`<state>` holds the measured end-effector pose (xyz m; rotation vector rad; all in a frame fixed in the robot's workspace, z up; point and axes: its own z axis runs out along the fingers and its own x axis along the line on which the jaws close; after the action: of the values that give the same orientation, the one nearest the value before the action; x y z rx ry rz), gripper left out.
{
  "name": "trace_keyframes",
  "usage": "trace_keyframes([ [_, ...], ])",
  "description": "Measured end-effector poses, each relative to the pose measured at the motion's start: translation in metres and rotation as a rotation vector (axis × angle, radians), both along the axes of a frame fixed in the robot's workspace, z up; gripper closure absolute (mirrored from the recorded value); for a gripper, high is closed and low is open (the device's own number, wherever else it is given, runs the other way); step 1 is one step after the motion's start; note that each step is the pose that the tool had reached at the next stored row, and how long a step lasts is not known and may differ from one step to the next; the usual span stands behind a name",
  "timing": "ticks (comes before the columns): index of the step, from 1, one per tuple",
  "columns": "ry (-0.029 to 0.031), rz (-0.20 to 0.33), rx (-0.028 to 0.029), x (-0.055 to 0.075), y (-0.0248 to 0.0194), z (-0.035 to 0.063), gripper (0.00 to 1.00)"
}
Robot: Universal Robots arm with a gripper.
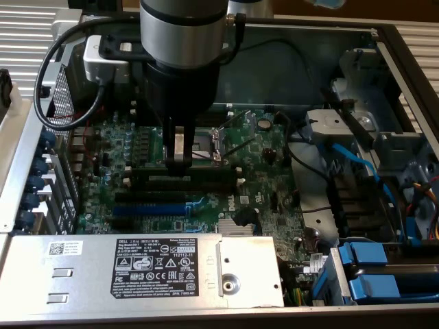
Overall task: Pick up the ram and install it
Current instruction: 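Insert the ram into the slot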
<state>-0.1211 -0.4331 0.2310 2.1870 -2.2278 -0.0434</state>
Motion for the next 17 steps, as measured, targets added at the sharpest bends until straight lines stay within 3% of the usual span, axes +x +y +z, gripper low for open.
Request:
trace_keyframes([
  [10, 0.0, 0.0, 0.0001, 0.0, 0.0, 0.0, 0.87],
  [13, 0.0, 0.0, 0.0, 0.0, 0.0, 0.0, 0.67],
  [17, 0.0, 0.0, 0.0, 0.0, 0.0, 0.0, 0.67],
])
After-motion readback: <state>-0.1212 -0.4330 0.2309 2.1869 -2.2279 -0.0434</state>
